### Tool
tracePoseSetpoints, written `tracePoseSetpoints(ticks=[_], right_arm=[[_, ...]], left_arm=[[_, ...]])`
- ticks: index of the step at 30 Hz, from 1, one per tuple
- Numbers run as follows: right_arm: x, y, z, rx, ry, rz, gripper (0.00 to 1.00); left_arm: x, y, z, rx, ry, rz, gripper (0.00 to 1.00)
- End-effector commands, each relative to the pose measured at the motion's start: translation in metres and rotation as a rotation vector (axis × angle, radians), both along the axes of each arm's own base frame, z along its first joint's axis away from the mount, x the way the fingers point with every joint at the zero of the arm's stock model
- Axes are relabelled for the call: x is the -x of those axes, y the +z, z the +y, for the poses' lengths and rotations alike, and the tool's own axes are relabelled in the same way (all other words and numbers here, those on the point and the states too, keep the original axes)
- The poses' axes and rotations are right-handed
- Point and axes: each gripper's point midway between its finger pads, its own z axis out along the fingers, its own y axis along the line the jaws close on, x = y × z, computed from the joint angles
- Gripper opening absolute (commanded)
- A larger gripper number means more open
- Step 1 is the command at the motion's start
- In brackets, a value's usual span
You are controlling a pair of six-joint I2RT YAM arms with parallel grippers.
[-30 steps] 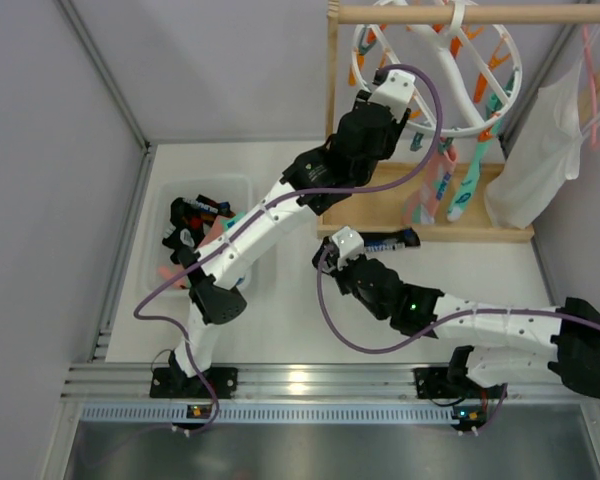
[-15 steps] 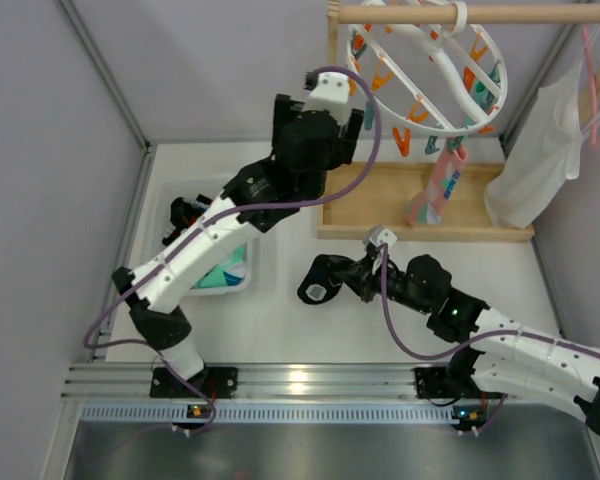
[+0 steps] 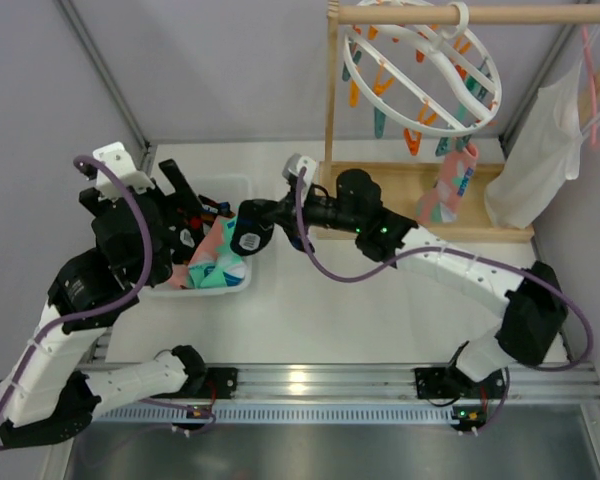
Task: Remove the socks clipped to the hanger
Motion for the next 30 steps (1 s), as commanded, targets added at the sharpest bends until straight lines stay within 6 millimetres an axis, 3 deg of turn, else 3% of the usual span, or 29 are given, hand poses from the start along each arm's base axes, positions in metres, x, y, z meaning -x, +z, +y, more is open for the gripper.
tracePoseSetpoints(ticks=[1,2,3,4,9,11,12,13,14,15,17,19,20,21,23,25,26,27,28,29,30], right_arm=[[-0.023,0.038,0.041,-0.024,0.099,-0.142,0.0],[-0.03,0.037,0.05,-0.011,0.11,-0.147,0.0],[-0.034,0.065,0.061,-0.045,0.14,-0.194,0.0],[-0.044,0.033,0.079,0.012,0.168,-0.146,0.0],[-0.065,0.01,0.15,0.007,0.316,-0.071,0.0],[-0.06,-0.009,0.169,0.039,0.341,-0.032,0.03],[-0.06,-0.019,0.181,0.04,0.358,-0.016,0.1],[-0.058,-0.024,0.184,0.039,0.363,-0.004,0.25],[-0.055,-0.033,0.188,0.039,0.369,0.011,0.59],[-0.054,-0.032,0.188,0.027,0.362,0.032,0.7],[-0.057,-0.033,0.183,0.003,0.345,0.038,0.88],[-0.057,-0.005,0.168,-0.04,0.317,0.058,0.9],[-0.066,-0.012,0.157,-0.033,0.282,0.083,0.94],[-0.068,0.018,0.144,-0.079,0.245,0.065,0.99],[-0.078,0.022,0.123,-0.078,0.188,0.092,1.0],[-0.076,0.039,0.102,-0.061,0.144,0.113,1.0],[-0.078,0.035,0.092,-0.039,0.115,0.129,0.99],[-0.074,0.053,0.074,-0.045,0.063,0.11,0.99],[-0.072,0.057,0.063,-0.05,0.032,0.097,0.99],[-0.07,0.028,0.049,-0.014,-0.016,0.123,0.99],[-0.067,0.058,0.024,-0.07,-0.117,0.083,0.99]], left_arm=[[0.005,-0.036,0.008,-0.059,0.034,0.093,0.98],[0.012,-0.041,0.016,-0.051,0.043,0.098,0.98],[0.015,-0.042,0.019,-0.045,0.043,0.096,0.98],[0.018,-0.043,0.023,-0.039,0.045,0.093,0.98],[0.031,-0.048,0.04,-0.012,0.06,0.07,0.98],[0.034,-0.05,0.044,-0.006,0.062,0.068,0.98],[0.034,-0.054,0.044,-0.017,0.063,0.079,0.99],[0.035,-0.056,0.044,-0.018,0.064,0.081,0.98],[0.035,-0.058,0.044,-0.016,0.057,0.084,0.99],[0.036,-0.059,0.044,-0.015,0.057,0.086,0.98],[0.036,-0.064,0.043,-0.024,0.052,0.096,0.98],[0.035,-0.072,0.042,-0.036,0.05,0.109,0.98],[0.035,-0.075,0.042,-0.033,0.051,0.111,0.98],[0.035,-0.078,0.041,-0.033,0.047,0.115,0.99],[0.035,-0.089,0.039,-0.029,0.039,0.127,0.98],[0.034,-0.096,0.037,-0.026,0.031,0.136,0.98],[0.033,-0.102,0.035,-0.023,0.03,0.143,0.98],[0.033,-0.106,0.032,-0.023,0.019,0.152,0.99],[0.032,-0.109,0.03,-0.018,0.008,0.157,0.98],[0.031,-0.113,0.027,-0.018,0.0,0.166,0.98],[0.03,-0.116,0.023,-0.011,-0.015,0.173,0.98]])
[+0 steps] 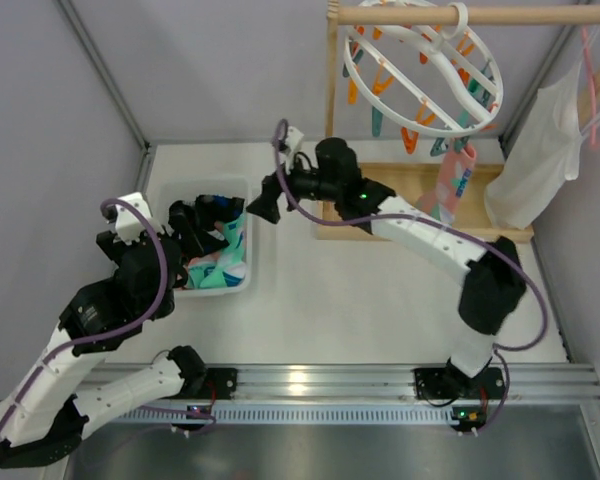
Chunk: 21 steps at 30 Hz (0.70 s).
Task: Remove the socks clipped to the hanger
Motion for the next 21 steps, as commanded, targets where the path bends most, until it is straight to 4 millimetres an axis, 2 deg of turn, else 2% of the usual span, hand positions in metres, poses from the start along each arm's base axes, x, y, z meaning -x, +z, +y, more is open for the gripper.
tracePoseSetpoints(ticks=[1,2,3,4,5,7,8,9,10,11,13,14,15,16,17,18,20,21], right_arm=[[0.011,0.085,-0.065,-0.15,-0.234,-0.131,1.0],[0.015,0.053,-0.081,-0.109,-0.288,-0.086,0.99],[0.025,0.077,-0.105,-0.17,-0.342,-0.094,1.0],[0.034,0.077,-0.116,-0.188,-0.339,-0.092,1.0],[0.055,0.075,-0.136,-0.212,-0.303,-0.107,0.99],[0.072,0.071,-0.157,-0.249,-0.292,-0.107,0.99],[0.078,0.043,-0.169,-0.214,-0.311,-0.061,0.99],[0.091,0.052,-0.185,-0.241,-0.318,-0.072,0.99],[0.095,0.043,-0.193,-0.219,-0.334,-0.058,0.99],[0.104,0.023,-0.209,-0.15,-0.361,-0.025,1.0],[0.098,0.001,-0.237,-0.074,-0.508,0.001,0.99],[0.092,-0.004,-0.265,-0.064,-0.651,-0.008,0.99],[0.094,-0.023,-0.282,-0.005,-0.723,0.028,0.99],[0.093,-0.029,-0.297,0.01,-0.794,0.041,0.99],[0.086,-0.033,-0.32,0.012,-0.923,0.057,0.99],[0.088,-0.046,-0.332,0.067,-0.965,0.079,0.98],[0.083,-0.05,-0.352,0.098,-1.056,0.089,0.98],[0.078,-0.051,-0.37,0.124,-1.151,0.076,0.97]], left_arm=[[-0.003,-0.011,-0.013,0.048,-0.046,0.023,0.98],[-0.004,-0.014,-0.017,0.047,-0.055,0.033,0.98],[-0.005,-0.02,-0.02,0.04,-0.065,0.048,0.98],[-0.007,-0.026,-0.026,0.033,-0.082,0.07,0.98],[-0.008,-0.029,-0.029,0.027,-0.09,0.082,0.98],[-0.011,-0.043,-0.037,0.013,-0.104,0.118,0.98],[-0.012,-0.047,-0.038,0.009,-0.104,0.125,0.98],[-0.013,-0.058,-0.04,-0.003,-0.103,0.144,0.98],[-0.014,-0.06,-0.041,0.01,-0.103,0.137,0.98],[-0.014,-0.065,-0.045,0.017,-0.12,0.145,0.98],[-0.014,-0.073,-0.048,0.017,-0.134,0.157,0.98],[-0.014,-0.074,-0.048,0.018,-0.135,0.158,0.98],[-0.014,-0.075,-0.047,0.013,-0.131,0.159,0.98],[-0.014,-0.076,-0.047,0.011,-0.129,0.158,0.98],[-0.014,-0.076,-0.046,0.009,-0.13,0.159,0.98],[-0.014,-0.076,-0.047,0.014,-0.134,0.16,0.98],[-0.015,-0.079,-0.05,0.008,-0.139,0.169,0.98],[-0.015,-0.079,-0.051,0.009,-0.143,0.172,0.98]])
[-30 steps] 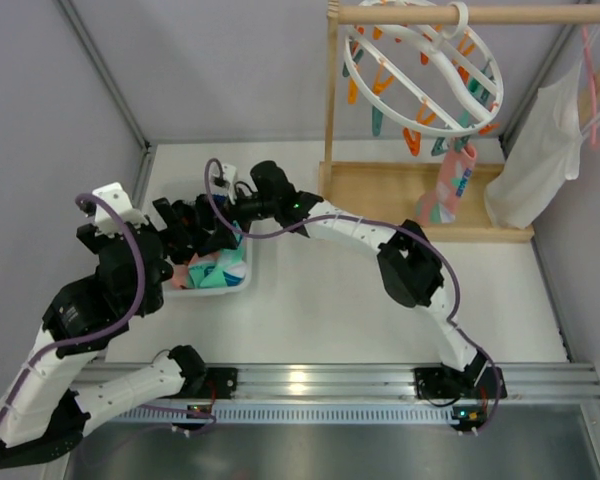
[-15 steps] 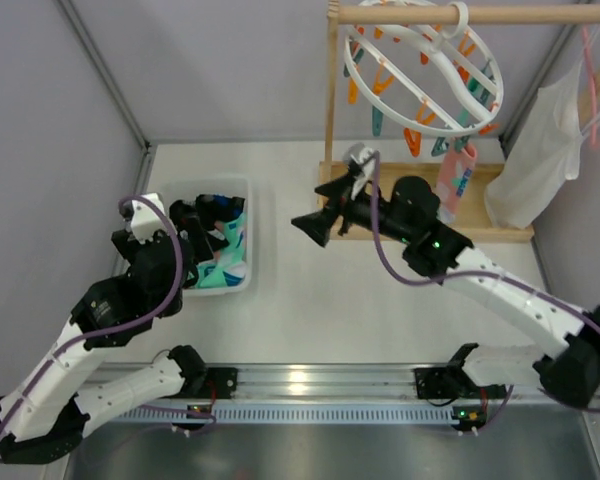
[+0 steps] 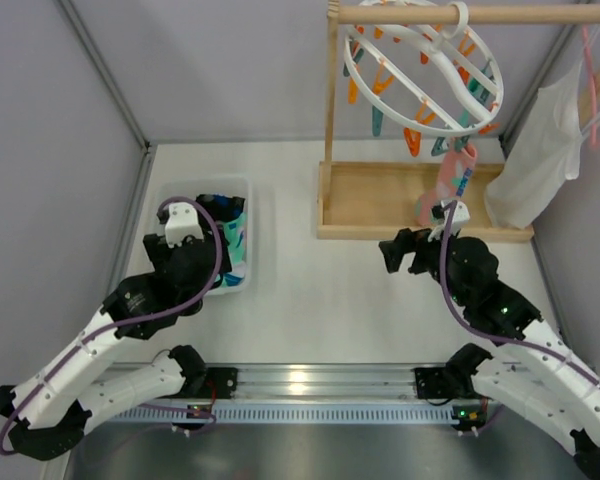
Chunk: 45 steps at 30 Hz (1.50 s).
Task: Remove the socks clipped to the hanger
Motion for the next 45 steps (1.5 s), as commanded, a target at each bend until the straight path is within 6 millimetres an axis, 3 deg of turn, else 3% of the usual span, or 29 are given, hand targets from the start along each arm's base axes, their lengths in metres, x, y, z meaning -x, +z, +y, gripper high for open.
tracePoseSetpoints(ticks=[1,2,4,5,7,8,9,10,11,14,15,17,18,20,21,24,26,27,28,33,36,37,39,40,42,43,45], right_arm=[[-0.013,-0.025,-0.072,0.132,-0.367,0.105,0.98],[-0.021,-0.029,-0.091,0.143,-0.466,0.131,0.98],[-0.031,-0.032,-0.107,0.136,-0.533,0.16,0.99],[-0.04,-0.037,-0.129,0.134,-0.605,0.178,1.0],[-0.05,-0.042,-0.149,0.128,-0.658,0.165,0.99],[-0.062,-0.025,-0.152,0.081,-0.628,0.076,0.99],[-0.067,-0.021,-0.151,0.064,-0.601,0.026,0.99],[-0.068,-0.038,-0.15,0.065,-0.575,0.012,0.99],[-0.079,-0.007,-0.151,0.016,-0.553,-0.151,0.99],[-0.089,-0.014,-0.151,-0.015,-0.494,-0.215,0.99],[-0.096,0.002,-0.147,-0.034,-0.456,-0.293,0.99],[-0.109,-0.015,-0.143,-0.027,-0.379,-0.278,0.99],[-0.115,-0.009,-0.142,-0.025,-0.361,-0.307,0.99],[-0.126,-0.018,-0.146,-0.016,-0.351,-0.289,0.97],[-0.129,-0.007,-0.147,-0.019,-0.344,-0.346,0.96],[-0.132,-0.01,-0.14,-0.032,-0.279,-0.356,0.84],[-0.134,-0.007,-0.127,-0.042,-0.194,-0.351,0.59],[-0.134,-0.006,-0.122,-0.05,-0.163,-0.352,0.39],[-0.134,-0.002,-0.118,-0.085,-0.152,-0.349,0.09],[-0.119,0.002,-0.105,-0.136,-0.127,-0.365,0.0],[-0.107,0.005,-0.094,-0.134,-0.134,-0.369,0.0],[-0.101,0.008,-0.076,-0.126,-0.093,-0.377,0.0],[-0.096,0.014,-0.072,-0.103,-0.135,-0.368,0.0],[-0.087,0.022,-0.056,-0.093,-0.093,-0.392,0.0],[-0.083,0.02,-0.049,-0.093,-0.112,-0.364,0.0],[-0.075,0.025,-0.036,-0.104,-0.076,-0.37,0.0],[-0.073,0.026,-0.032,-0.101,-0.097,-0.359,0.0]], left_arm=[[-0.005,0.004,-0.008,0.054,-0.002,-0.028,0.98],[-0.005,0.002,-0.009,0.051,-0.005,-0.022,0.98],[-0.005,0.0,-0.009,0.044,-0.008,-0.015,0.98],[-0.006,0.0,-0.01,0.047,-0.009,-0.016,0.98],[-0.005,-0.001,-0.01,0.043,-0.013,-0.013,0.98],[-0.006,-0.001,-0.01,0.042,-0.013,-0.011,0.98],[-0.005,-0.003,-0.011,0.039,-0.019,-0.006,0.98],[-0.006,-0.004,-0.012,0.035,-0.026,-0.001,0.98],[-0.006,-0.005,-0.013,0.03,-0.03,0.003,0.98],[-0.008,-0.008,-0.017,0.018,-0.045,0.019,0.98],[-0.008,-0.01,-0.019,0.011,-0.048,0.026,0.98],[-0.01,-0.012,-0.023,0.008,-0.068,0.034,0.98],[-0.011,-0.014,-0.025,0.002,-0.074,0.043,0.98],[-0.011,-0.016,-0.027,-0.004,-0.08,0.052,0.98],[-0.011,-0.017,-0.028,-0.005,-0.086,0.056,0.98],[-0.012,-0.018,-0.029,-0.008,-0.09,0.06,0.98],[-0.012,-0.017,-0.029,-0.006,-0.087,0.055,0.98],[-0.012,-0.016,-0.028,-0.004,-0.08,0.049,0.98],[-0.012,-0.014,-0.028,-0.001,-0.078,0.043,0.98],[-0.014,-0.005,-0.033,0.033,-0.089,0.034,0.99],[-0.015,0.016,-0.045,0.098,-0.13,0.017,0.98],[-0.014,0.035,-0.055,0.156,-0.17,-0.002,0.98],[-0.016,0.053,-0.069,0.206,-0.216,-0.008,0.98],[-0.017,0.081,-0.076,0.26,-0.242,-0.047,0.98],[-0.02,0.102,-0.097,0.301,-0.312,-0.043,0.98],[-0.02,0.135,-0.102,0.35,-0.342,-0.095,0.98],[-0.028,0.148,-0.128,0.348,-0.421,-0.076,0.98]])
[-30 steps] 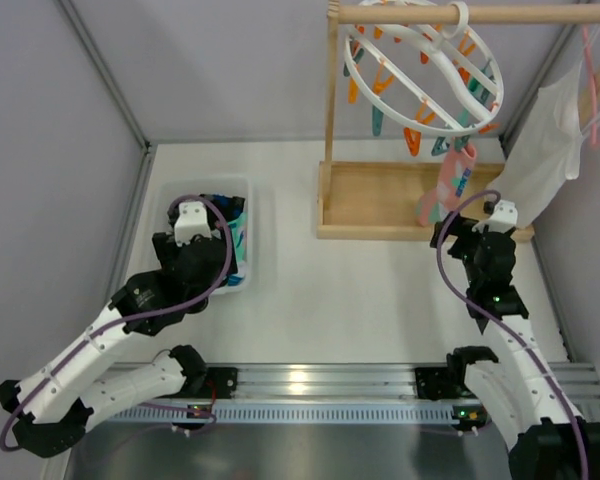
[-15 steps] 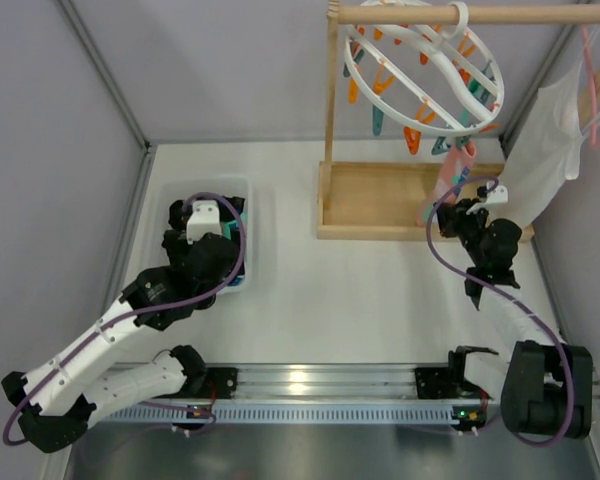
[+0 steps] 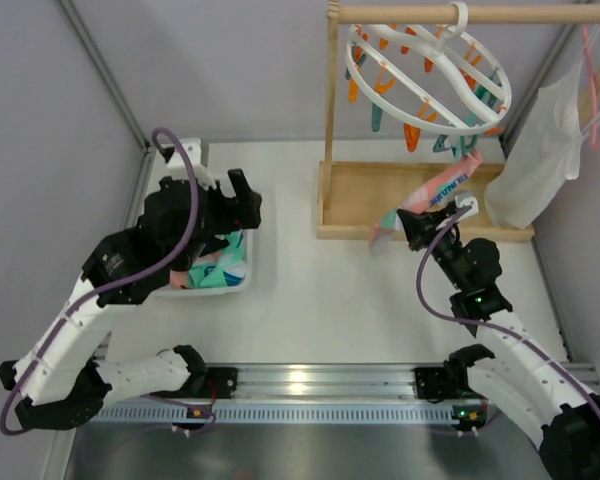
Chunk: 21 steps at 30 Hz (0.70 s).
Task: Remove the socks clipped to the hanger
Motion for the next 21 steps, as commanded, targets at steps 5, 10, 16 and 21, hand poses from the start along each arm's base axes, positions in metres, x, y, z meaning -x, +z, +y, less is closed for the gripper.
tracePoseSetpoints(ticks=[5,10,16,21], right_arm=[[0.011,0.017,0.032,0.025,-0.064,0.023,0.0],[0.026,0.018,0.081,0.073,-0.02,0.04,0.0],[0.032,0.022,0.116,0.088,-0.035,0.055,0.0],[0.033,0.025,0.133,0.083,-0.053,0.065,0.0]], left_arm=[[-0.01,0.115,-0.098,0.089,-0.19,-0.171,0.99],[-0.012,0.151,-0.146,0.107,-0.254,-0.237,0.98],[-0.022,0.17,-0.207,0.089,-0.39,-0.318,0.99],[-0.046,0.151,-0.232,-0.02,-0.354,-0.354,0.98]])
